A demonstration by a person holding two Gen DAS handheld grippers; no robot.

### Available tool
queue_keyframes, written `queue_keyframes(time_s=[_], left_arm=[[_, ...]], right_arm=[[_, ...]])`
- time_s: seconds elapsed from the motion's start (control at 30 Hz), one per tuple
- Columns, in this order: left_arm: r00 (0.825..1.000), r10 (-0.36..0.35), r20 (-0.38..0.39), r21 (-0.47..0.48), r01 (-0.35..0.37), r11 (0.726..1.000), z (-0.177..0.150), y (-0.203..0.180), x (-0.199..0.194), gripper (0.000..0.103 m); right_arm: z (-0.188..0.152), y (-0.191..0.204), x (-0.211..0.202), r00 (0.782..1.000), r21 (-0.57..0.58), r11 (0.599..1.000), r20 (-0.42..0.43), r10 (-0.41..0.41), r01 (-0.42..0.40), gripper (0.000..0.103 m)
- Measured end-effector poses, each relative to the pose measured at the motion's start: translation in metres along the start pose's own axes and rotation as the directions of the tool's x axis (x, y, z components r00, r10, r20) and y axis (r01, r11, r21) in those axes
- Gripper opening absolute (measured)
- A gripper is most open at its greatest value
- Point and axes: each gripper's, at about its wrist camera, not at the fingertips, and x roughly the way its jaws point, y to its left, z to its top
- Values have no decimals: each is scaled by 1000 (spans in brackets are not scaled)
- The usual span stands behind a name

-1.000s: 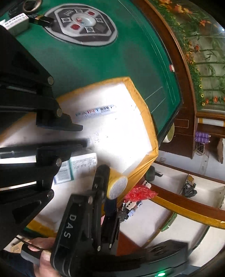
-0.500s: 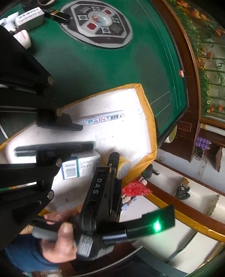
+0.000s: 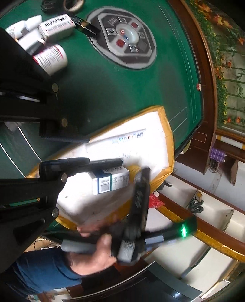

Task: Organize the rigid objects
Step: 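Return the left tool to the pile and grasp the black plastic holder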

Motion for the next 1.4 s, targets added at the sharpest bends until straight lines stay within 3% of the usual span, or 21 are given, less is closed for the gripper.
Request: queue_keyframes(time_s=[0.1, 0.17, 0.2, 0.23, 0.33, 0.4, 0.5, 0.63, 0.73, 0.77, 0.83, 0.93, 1.03, 1.1, 1.27, 1.33, 1.4], left_arm=[[1000, 1, 22, -4, 0, 1000, -7, 11, -11, 15], [999, 1, 36, -23, 0, 1000, -12, 22, -19, 15], [999, -1, 44, -33, 2, 999, -15, 28, -24, 15], [999, 0, 50, -37, 2, 999, -17, 32, -27, 15], [997, 27, 73, -48, -23, 999, -26, 47, -44, 15], [993, 57, 99, -57, -52, 997, -35, 63, -61, 15], [982, 142, 129, -99, -129, 987, -52, 92, -82, 15], [952, 279, 124, -185, -254, 949, -72, 139, -101, 15], [926, 368, 80, -277, -334, 901, -85, 174, -106, 15], [926, 373, 61, -301, -339, 891, -90, 185, -104, 15], [926, 376, 18, -333, -349, 876, -91, 199, -95, 15], [923, 383, -17, -319, -368, 873, -81, 198, -80, 16], [909, 414, -50, -267, -412, 871, -72, 192, -70, 24], [915, 398, -61, -280, -398, 873, -73, 198, -66, 34], [938, 346, 4, -301, -328, 895, -75, 201, -80, 38], [936, 351, 37, -302, -325, 896, -75, 200, -90, 58], [926, 371, 72, -297, -335, 894, -73, 198, -97, 68]], right_arm=[[-6, 17, -41, 993, -7, 1000, 117, 22, -22, 53], [-19, 38, -77, 972, -23, 999, 232, 36, -32, 56], [-26, 48, -90, 960, -36, 999, 275, 47, -39, 62], [-35, 60, -102, 947, -47, 998, 316, 54, -42, 78], [-65, 88, -115, 890, -37, 995, 446, 99, -92, 82], [-71, 106, -102, 909, -53, 990, 393, 138, -128, 81], [-74, 135, -85, 901, -85, 981, 389, 194, -175, 80], [-54, 180, -59, 921, -148, 958, 271, 279, -246, 80], [-46, 194, -39, 882, -124, 929, 293, 370, -348, 80], [-49, 197, -33, 868, -135, 919, 302, 395, -371, 78], [-57, 203, -26, 875, -180, 912, 262, 406, -369, 73], [-61, 198, -32, 875, -215, 933, 336, 347, -288, 73], [-59, 188, -29, 860, -165, 916, 318, 400, -365, 73], [-58, 185, -24, 850, -144, 898, 288, 441, -417, 73], [-57, 187, -25, 840, -157, 887, 287, 461, -433, 73], [-60, 190, -27, 833, -172, 882, 292, 470, -438, 73], [-61, 189, -27, 833, -174, 882, 291, 471, -438, 73]])
